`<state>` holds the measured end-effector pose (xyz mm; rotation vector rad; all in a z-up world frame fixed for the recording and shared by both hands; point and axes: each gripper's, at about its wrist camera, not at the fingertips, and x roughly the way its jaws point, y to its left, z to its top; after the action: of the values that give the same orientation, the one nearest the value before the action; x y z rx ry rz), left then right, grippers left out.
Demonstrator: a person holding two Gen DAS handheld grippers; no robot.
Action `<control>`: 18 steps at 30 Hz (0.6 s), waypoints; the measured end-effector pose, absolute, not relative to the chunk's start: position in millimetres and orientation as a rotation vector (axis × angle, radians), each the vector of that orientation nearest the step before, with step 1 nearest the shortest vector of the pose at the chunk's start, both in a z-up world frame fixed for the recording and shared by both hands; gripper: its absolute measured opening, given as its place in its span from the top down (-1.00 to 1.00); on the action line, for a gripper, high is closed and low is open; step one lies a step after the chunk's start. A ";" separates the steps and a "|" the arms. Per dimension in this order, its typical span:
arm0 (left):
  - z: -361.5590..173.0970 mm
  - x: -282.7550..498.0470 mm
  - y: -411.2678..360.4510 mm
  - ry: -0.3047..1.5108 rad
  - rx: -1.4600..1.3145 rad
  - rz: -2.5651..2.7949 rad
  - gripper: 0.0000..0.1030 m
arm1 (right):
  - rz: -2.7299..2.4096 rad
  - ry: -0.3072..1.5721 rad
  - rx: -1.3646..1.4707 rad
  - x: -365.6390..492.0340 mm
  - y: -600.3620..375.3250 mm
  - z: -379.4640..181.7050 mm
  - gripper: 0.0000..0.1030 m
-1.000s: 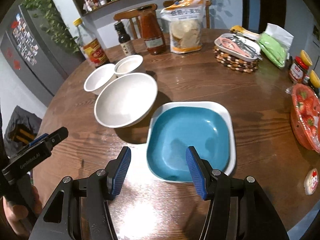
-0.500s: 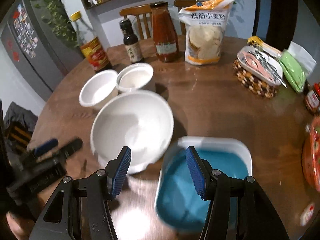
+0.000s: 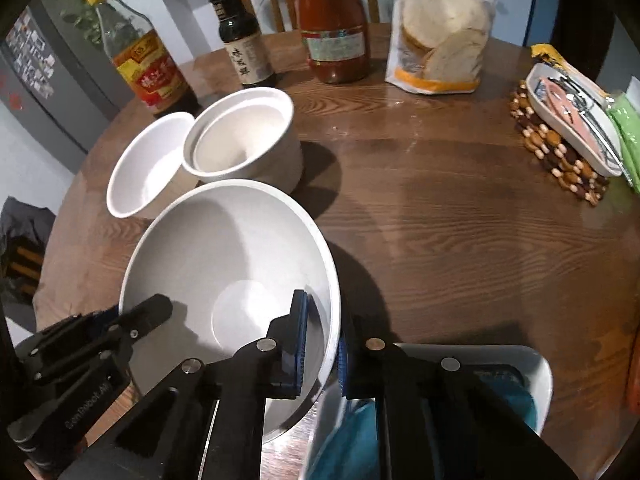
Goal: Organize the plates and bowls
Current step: 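Slide the large white bowl across the table with both grippers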
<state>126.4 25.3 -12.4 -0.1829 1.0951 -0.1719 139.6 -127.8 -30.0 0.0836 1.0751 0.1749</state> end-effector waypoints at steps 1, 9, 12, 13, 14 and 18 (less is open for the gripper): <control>-12.1 126.4 24.8 1.093 -0.177 -0.168 0.78 | 0.170 1.073 0.083 139.0 -126.4 -29.5 0.73; 6.7 105.7 49.5 1.051 -0.196 -0.130 0.76 | 0.239 1.054 0.076 103.1 -98.8 -15.2 0.73; 15.6 88.1 64.7 1.035 -0.201 -0.109 0.76 | 0.286 1.058 0.076 84.6 -84.7 -13.1 0.73; 18.1 79.6 71.2 1.030 -0.199 -0.099 0.76 | 0.303 1.063 0.071 77.2 -79.5 -13.8 0.73; 18.6 74.1 74.4 1.026 -0.196 -0.094 0.76 | 0.316 1.069 0.067 72.1 -75.7 -15.5 0.73; 16.3 44.0 90.7 1.029 -0.187 -0.058 0.74 | 0.367 1.093 0.059 52.0 -59.8 -21.5 0.73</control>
<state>44.0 90.7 16.3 -0.1868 1.0293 -0.0583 52.0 -59.8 -21.5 0.0589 1.0929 0.3670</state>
